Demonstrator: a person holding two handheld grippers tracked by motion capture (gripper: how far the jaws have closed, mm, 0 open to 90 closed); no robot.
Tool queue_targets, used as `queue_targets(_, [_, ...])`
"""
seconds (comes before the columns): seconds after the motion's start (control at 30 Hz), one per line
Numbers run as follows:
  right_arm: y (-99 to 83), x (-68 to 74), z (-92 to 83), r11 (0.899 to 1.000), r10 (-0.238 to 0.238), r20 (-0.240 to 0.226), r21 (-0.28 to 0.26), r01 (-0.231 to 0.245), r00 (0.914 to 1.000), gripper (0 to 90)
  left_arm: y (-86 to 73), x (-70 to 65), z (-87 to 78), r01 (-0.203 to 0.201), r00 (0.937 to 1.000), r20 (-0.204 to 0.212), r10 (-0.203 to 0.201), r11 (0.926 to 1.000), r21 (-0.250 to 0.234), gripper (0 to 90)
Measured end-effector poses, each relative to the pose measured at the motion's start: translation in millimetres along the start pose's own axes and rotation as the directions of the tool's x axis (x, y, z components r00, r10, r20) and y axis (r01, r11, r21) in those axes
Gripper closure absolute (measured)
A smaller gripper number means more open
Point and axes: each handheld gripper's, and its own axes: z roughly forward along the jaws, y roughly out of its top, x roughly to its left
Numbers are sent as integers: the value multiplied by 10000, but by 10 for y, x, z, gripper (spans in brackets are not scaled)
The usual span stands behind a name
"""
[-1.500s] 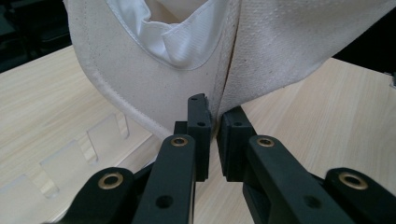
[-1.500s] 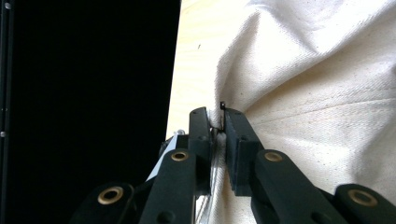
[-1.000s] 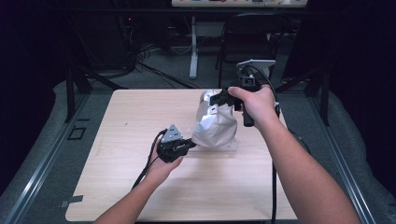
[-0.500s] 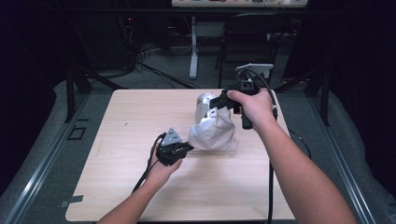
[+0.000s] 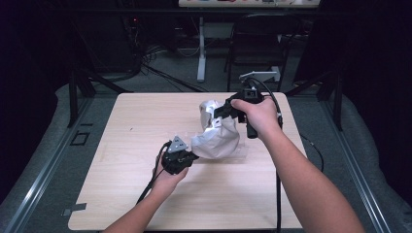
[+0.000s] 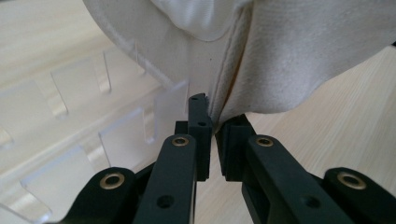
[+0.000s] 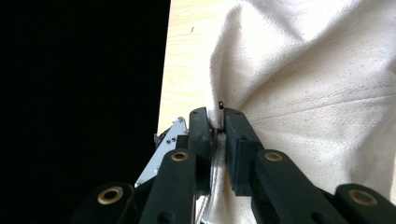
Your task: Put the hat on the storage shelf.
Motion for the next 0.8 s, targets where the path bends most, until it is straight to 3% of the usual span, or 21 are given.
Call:
queue_targets(0.1, [0,-2,42,10000,-18,320,50,17,9995,825,-42,10,26,160,9999,5,-160,9999,19,855])
queue_targets(0.37, [10,-71,98,9999,106,303,43,-107,9995,825,-39,10,29,196,9998,9,-196,9998,87,855])
queue_targets(0.53, [6,-75,100,10000,37,366,-17,-36,9993,823,-44,-35,21,-106,9995,-306,107,9999,31,844])
queue_targets(0.67, [3,-85,84,10000,-18,405,-33,19,9992,821,-54,-49,-24,41,9996,-285,-46,9998,-182,746])
queue_targets(0.8, [1,-128,71,9999,-65,358,-86,68,9993,818,-74,-67,-100,-93,9999,-120,90,9998,-172,674])
